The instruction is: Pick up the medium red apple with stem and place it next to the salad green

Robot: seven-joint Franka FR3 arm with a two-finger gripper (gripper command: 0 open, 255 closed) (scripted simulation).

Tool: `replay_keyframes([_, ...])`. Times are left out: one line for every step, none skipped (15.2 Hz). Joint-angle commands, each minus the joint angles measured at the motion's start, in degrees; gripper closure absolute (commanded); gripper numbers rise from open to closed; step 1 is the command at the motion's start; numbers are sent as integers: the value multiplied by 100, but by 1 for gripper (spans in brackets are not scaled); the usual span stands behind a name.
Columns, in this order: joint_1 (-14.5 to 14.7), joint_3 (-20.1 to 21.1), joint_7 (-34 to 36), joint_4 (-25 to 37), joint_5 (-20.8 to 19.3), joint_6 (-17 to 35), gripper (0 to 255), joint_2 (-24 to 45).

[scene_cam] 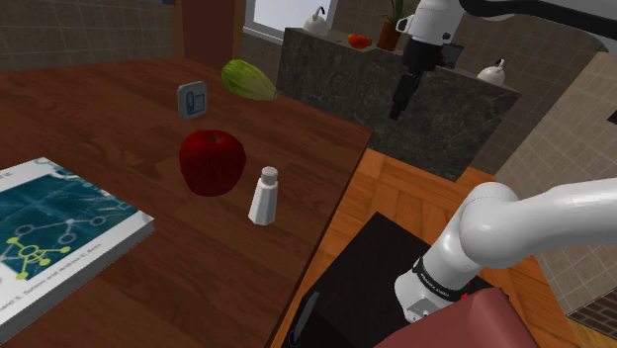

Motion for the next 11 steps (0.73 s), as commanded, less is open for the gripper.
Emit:
replay_keyframes([0, 0, 0, 0, 0, 0, 0, 0])
replay_keyframes([66, 61, 26, -26, 77, 152, 0, 51])
replay_keyframes([133, 123, 51, -47, 152, 304, 0, 105])
replay_keyframes([198, 185, 74, -64, 224, 456, 0, 163])
replay_keyframes([264, 248, 95, -76, 293, 608, 0, 224])
replay_keyframes([329, 311, 116, -84, 361, 759, 0, 289])
replay_keyframes([394, 374, 135, -87, 425, 910, 0, 356])
replay_keyframes([459, 437, 154, -85, 486, 1061, 0, 427])
replay_keyframes([522, 502, 171, -79, 545, 1210, 0, 501])
replay_keyframes([584, 566, 187, -69, 602, 1359, 0, 577])
replay_keyframes([644, 632, 202, -54, 656, 1507, 0, 657])
